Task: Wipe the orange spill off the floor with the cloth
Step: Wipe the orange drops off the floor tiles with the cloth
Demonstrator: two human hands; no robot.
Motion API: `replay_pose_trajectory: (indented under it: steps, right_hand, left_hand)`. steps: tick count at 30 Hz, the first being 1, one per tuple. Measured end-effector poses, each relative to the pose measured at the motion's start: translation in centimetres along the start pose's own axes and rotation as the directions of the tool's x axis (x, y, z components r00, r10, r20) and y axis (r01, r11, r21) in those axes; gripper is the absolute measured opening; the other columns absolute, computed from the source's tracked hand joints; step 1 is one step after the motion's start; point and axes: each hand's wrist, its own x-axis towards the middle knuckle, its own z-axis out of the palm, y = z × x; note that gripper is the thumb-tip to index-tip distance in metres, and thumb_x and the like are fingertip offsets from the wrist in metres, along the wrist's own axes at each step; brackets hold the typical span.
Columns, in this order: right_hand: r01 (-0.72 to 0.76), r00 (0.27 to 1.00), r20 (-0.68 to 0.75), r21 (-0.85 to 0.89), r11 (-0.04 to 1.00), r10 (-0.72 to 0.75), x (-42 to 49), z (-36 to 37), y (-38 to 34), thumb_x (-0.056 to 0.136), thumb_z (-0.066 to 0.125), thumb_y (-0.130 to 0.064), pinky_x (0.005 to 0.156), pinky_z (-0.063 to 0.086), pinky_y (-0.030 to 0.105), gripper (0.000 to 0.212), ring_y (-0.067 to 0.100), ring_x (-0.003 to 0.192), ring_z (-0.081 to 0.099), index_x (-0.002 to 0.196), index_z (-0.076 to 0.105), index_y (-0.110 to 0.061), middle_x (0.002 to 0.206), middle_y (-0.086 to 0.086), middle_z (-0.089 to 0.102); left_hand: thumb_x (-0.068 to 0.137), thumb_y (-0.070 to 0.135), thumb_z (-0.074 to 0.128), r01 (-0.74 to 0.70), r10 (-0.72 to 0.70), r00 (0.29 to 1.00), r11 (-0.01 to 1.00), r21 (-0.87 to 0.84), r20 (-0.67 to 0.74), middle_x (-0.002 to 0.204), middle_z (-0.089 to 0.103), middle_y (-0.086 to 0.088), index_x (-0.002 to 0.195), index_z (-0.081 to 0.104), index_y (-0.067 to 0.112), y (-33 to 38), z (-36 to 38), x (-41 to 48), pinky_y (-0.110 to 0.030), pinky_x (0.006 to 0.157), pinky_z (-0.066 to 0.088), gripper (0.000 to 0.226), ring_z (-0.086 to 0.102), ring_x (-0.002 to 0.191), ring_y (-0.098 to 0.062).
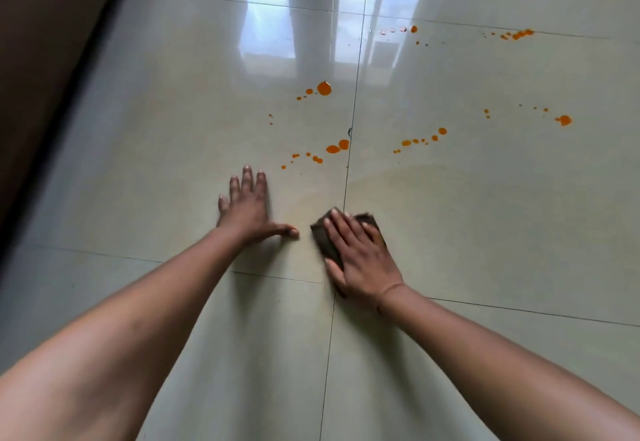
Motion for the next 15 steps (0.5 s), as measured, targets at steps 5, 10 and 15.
replay_pose_trajectory:
  steps: [5, 10, 15]
  right_hand:
    - [-0.121, 0.993, 0.005, -0.039, 0.992, 0.122, 0.2, -1.0, 5.1, 0.086, 0.028, -0.054, 0.112, 0.015, 0.037, 0.074, 0.021, 0.145, 0.025, 0.152, 0.026, -0.020, 0.160, 0.003, 0.020]
    - [-0.102, 0.994, 0.033, -0.025, 0.995, 0.102, 5.3, -1.3, -0.8, 0.086, 0.021, -0.056, 0.114, 0.006, 0.036, 0.076, 0.019, 0.148, 0.011, 0.154, 0.016, -0.020, 0.162, 0.002, 0.010]
    - [0.050, 0.990, 0.134, -0.069, 0.996, -0.041, -0.9, -2.2, 2.6, 0.090, 0.023, -0.059, 0.116, 0.012, 0.035, 0.073, 0.016, 0.148, 0.011, 0.154, 0.010, -0.026, 0.160, -0.004, 0.000]
  left_hand:
    - [0.054, 0.073, 0.076, 0.004, -0.004, 1.000, 1.000, -0.027, 0.001, 0.159, -0.024, -0.005, 0.154, -0.011, 0.018, -0.2, 0.2, 0.2, -0.057, 0.117, 0.002, 0.144, -0.018, 0.147, -0.031]
    - [0.055, 0.073, 0.075, -0.018, 0.018, 1.000, 0.999, -0.026, 0.004, 0.159, -0.024, -0.007, 0.154, -0.011, 0.017, -0.3, 0.3, 0.3, -0.059, 0.115, 0.002, 0.143, -0.018, 0.146, -0.033]
    - [0.053, 0.067, 0.081, -0.073, 0.070, 0.993, 0.997, 0.026, 0.095, 0.157, -0.029, -0.007, 0.153, -0.016, 0.017, -0.8, -0.8, 0.2, -0.057, 0.116, 0.002, 0.148, -0.021, 0.145, -0.034]
